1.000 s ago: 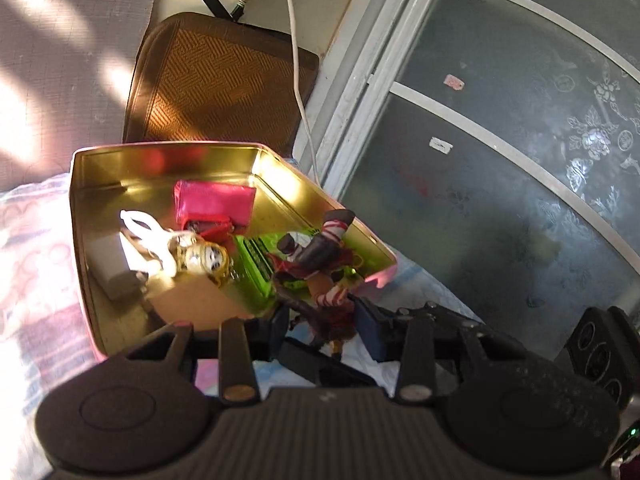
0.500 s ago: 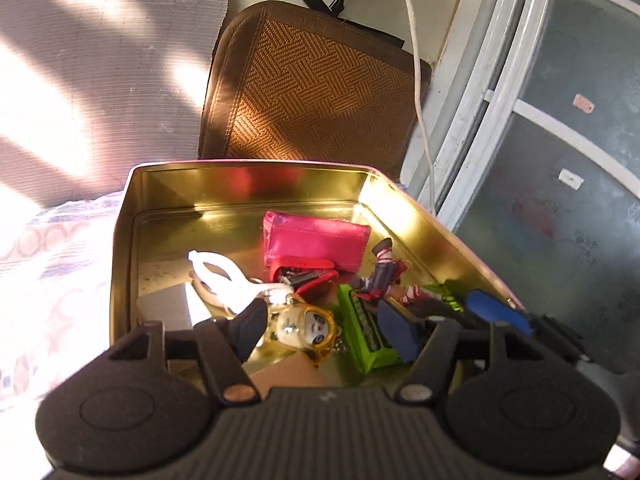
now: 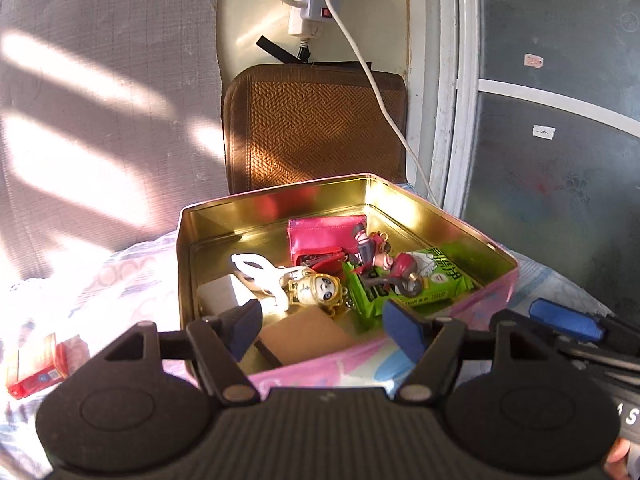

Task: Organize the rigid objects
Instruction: 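Lift the right gripper out of the tin and back away, then reach the right gripper to the red box on the sheet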

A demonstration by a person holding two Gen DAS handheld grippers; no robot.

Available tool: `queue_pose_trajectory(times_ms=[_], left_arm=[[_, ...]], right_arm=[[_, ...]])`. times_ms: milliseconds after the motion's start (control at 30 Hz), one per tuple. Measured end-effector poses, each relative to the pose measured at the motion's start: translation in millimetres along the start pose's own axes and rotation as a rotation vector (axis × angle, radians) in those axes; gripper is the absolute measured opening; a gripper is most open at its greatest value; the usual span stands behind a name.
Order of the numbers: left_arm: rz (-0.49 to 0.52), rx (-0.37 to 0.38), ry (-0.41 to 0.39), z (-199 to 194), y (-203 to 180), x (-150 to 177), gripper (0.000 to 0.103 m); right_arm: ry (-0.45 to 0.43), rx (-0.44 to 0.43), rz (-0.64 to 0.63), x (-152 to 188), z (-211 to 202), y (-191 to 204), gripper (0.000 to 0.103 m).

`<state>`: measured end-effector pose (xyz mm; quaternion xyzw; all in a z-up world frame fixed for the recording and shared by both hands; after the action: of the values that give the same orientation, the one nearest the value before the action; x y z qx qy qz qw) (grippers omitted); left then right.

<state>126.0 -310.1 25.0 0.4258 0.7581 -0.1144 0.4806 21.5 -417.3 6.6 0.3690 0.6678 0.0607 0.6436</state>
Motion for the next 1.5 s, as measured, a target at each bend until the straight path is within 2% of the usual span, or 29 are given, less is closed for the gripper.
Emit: queue_pose_trajectory(times_ms=[267,733,1133,1333,1500], left_arm=[[0.024,-0.043,-0.006,-36.1,-2.9,29.4,0.072],[0.004,-0.076,-0.025,-68.9,9.0,52.3,0.075],[-0.031,-0.105,-0.014,-69.1,30.8,68.7,0.079],[-0.054,-0.128,-0.001,-65.2,52.9,79.6,0.079],[-0.061,-0.136,0.001,-61.6,65.6,85.6,0.079]], right_arm=[[0.033,-0.022,0.057,11.4,-26.6,5.2,0.055],[0.02,-0.061,-0.008,20.1,-53.5,41.6,0.056],[0.04,-0.058,-0.047,28.2,-45.5,55.0,0.057],[0.096,-0.045,-0.044,40.2,-29.6,58.6,0.059],[0.061,-0.05,-0.044,34.1,-30.7,70.1,0.059]])
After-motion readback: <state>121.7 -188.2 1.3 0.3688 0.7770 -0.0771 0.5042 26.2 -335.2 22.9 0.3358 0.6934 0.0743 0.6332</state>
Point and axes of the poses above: each gripper's, at about its wrist camera, not at the fingertips, and z roughly the way its jaws point, y to its left, x to its underside, the point moved 9 cm from there along z, roughly the way its jaws point, and after that the axes turned 15 degrees about z, right-handed, at the moved point
